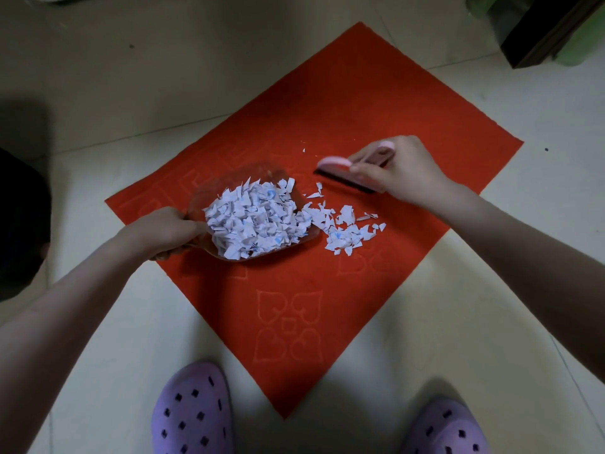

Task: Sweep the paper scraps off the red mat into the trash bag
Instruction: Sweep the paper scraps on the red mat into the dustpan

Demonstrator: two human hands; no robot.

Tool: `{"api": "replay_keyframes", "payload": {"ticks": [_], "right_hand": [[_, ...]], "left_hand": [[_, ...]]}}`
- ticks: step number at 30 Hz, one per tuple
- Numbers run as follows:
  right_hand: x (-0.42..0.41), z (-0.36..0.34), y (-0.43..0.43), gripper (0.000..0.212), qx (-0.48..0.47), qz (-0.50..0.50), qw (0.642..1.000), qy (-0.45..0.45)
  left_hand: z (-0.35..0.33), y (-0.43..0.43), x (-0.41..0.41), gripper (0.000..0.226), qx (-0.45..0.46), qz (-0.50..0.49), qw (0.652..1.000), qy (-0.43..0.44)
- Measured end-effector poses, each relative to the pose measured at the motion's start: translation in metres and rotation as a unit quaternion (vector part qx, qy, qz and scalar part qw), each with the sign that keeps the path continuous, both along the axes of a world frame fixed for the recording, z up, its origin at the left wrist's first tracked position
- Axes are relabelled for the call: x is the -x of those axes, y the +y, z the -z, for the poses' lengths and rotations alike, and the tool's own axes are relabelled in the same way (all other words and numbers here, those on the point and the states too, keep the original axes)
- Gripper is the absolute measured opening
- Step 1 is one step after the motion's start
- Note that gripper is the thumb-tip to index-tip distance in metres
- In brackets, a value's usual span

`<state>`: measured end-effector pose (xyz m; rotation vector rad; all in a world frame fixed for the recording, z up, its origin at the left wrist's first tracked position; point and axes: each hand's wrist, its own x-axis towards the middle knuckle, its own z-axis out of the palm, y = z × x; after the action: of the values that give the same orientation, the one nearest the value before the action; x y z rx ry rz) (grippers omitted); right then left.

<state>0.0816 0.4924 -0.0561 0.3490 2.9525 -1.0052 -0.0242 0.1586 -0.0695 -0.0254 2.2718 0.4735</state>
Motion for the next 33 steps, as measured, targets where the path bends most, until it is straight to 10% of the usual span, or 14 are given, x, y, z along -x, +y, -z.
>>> {"api": "replay_keyframes", "payload": {"ticks": [20, 33], "right_hand": [[-0.033, 0.021, -0.010, 0.028, -0.217, 0.102, 0.970, -0.048], [-0.043, 0.032, -0.059, 0.023, -0.099, 0.034, 0.994, -0.046]], "left_hand": [[-0.007, 0.010, -0.013, 0.034, 0.002, 0.024, 1.000, -0.002], [-0.015, -0.009, -0.007, 0.036, 0.030, 0.057, 0.998, 0.017]]}}
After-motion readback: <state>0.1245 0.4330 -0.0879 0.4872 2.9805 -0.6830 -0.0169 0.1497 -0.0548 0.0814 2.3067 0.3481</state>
